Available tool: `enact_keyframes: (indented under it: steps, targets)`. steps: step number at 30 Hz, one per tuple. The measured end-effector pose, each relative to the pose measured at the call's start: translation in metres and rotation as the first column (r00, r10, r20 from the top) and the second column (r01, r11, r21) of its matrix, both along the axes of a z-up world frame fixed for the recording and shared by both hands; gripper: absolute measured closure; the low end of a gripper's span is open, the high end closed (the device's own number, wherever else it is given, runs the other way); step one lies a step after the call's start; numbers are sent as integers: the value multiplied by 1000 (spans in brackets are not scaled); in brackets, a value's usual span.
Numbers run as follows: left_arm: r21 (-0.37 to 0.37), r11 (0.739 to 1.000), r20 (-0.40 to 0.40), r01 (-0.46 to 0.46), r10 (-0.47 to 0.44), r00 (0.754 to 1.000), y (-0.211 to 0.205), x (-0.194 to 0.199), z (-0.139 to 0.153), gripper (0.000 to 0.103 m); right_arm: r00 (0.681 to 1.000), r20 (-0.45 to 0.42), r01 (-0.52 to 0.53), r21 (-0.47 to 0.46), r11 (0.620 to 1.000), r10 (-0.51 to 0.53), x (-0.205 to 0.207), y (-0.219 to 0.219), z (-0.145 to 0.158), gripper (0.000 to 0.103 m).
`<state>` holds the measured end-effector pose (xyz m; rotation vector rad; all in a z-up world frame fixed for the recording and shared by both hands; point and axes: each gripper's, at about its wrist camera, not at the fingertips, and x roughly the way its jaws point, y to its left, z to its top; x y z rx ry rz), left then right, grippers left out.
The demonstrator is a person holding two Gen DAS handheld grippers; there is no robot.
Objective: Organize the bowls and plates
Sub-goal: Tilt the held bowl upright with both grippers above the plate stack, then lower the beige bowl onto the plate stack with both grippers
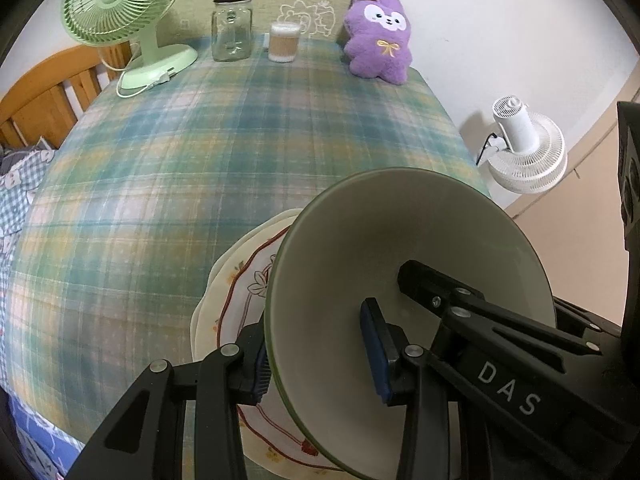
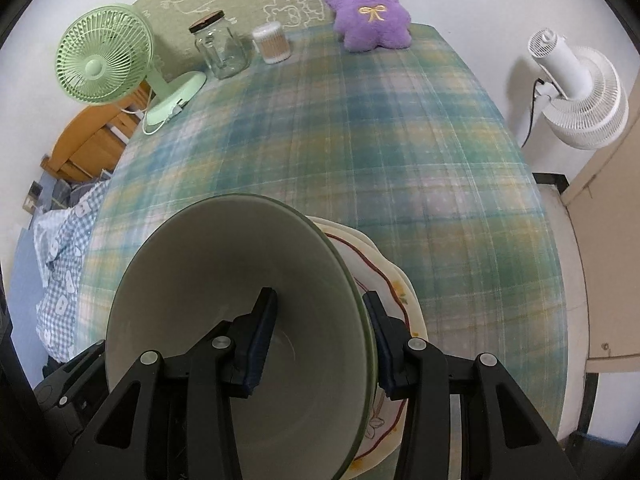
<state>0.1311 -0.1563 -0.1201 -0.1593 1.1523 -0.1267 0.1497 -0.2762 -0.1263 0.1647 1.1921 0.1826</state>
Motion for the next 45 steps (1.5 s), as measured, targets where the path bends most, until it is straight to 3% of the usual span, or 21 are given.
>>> enact_keyframes:
  steps: [18, 21, 30, 45]
  targets:
    - [56, 997, 22, -46, 45, 999, 3, -8, 1, 63, 998, 25, -56, 9, 998, 55, 0, 8, -1, 57]
    - [60, 998, 6, -18, 18, 1000, 0, -6, -1, 44, 997, 25, -68, 3, 998, 68, 0, 11, 1, 56]
    - [82, 997, 30, 15, -18, 999, -6, -4, 7, 38, 998, 46, -45, -72, 996, 48, -5, 8, 10, 38]
    - [175, 983, 118, 58, -80, 990, 2, -13, 46, 32, 991, 129, -12, -104, 994, 26, -17, 16, 47, 37]
